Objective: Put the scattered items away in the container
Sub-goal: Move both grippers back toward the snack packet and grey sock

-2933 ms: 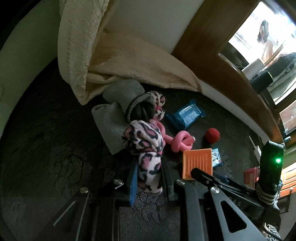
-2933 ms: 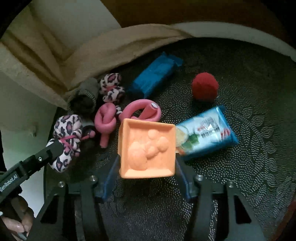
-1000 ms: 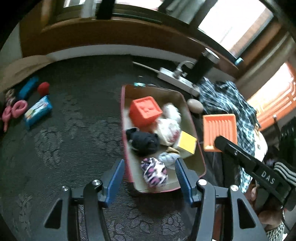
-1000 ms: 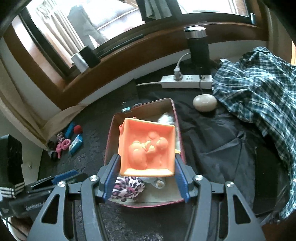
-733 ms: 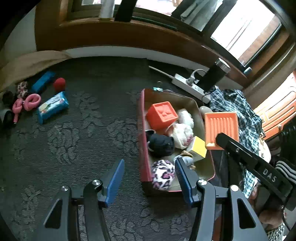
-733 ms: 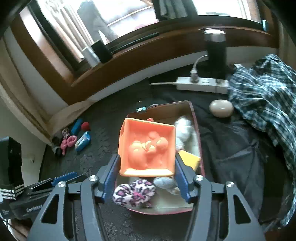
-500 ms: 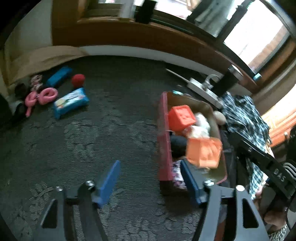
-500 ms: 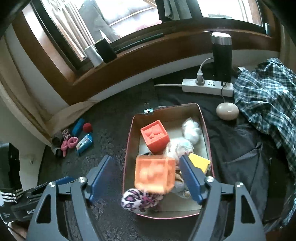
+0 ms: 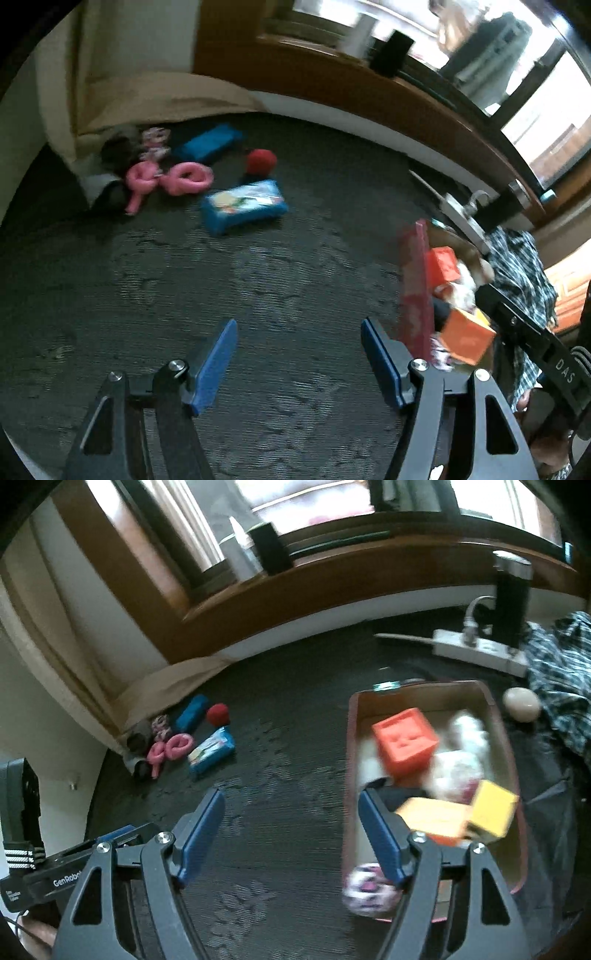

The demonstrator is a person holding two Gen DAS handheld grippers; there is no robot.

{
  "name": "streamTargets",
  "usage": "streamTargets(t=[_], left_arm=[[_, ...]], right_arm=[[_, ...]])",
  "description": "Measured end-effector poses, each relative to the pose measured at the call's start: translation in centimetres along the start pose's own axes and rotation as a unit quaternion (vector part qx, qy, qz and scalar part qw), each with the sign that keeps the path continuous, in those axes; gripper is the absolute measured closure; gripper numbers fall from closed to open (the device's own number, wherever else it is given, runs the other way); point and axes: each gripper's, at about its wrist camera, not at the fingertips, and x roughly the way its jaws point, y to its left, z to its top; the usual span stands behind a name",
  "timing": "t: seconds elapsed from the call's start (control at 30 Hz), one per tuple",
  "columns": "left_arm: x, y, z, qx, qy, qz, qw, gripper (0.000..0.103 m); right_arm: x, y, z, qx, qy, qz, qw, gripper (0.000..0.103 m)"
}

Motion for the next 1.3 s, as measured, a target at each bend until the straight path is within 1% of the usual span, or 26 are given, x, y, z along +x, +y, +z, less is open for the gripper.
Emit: streamTargets(t=[0.13,0.3,0.43,0.53,0.63,0.77,1.0,1.13,1.3], left_arm=[[-0.6,5.0,1.0,-0.034,-0.008,0.018,0.9992,0.032],[-1.2,10.9,2.4,-0.078,-0.021,0.035,0.9961,0.032],[-1.4,15.0,4.5,-0.102,-0.036,0.043,0.9932,0.032],[-1.3,17.2,6.5,-0.118,-0.045,0.041,0.9911,0.032],[-0.9,19.0,8.6,-0.131,-0.054,0.04,0.9891,0.022],[0.0,20.3,11.4,-0.134,-0.061,0.034,0.9884,0.022],[2.9,20.4,15.7,-0.117,-0.054,0.039,0.9909,0.022],[4.9,20.3,17.3,-0.103,-0.056,0.058,0.9915,0.022],[7.6,20.4,18.7,-0.081,-0.055,0.094,0.9908,0.022]], right_arm=[[2.7,3.3,0.2,-0.011,0.02,0.01,1.0,0.025],[5.8,6.9,0.6,-0.018,0.042,0.017,0.999,0.025],[8.0,9.0,0.8,-0.017,0.056,0.014,0.998,0.025],[9.4,9.9,1.0,-0.01,0.066,0.011,0.998,0.025],[10.6,10.6,1.2,-0.002,0.074,0.005,0.997,0.025],[11.8,11.1,1.6,0.003,0.082,-0.005,0.997,0.025],[13.4,11.2,2.3,0.012,0.089,-0.022,0.996,0.025],[14.5,10.8,2.7,0.018,0.095,-0.028,0.995,0.025],[16.0,10.4,3.1,0.022,0.104,-0.032,0.994,0.025]])
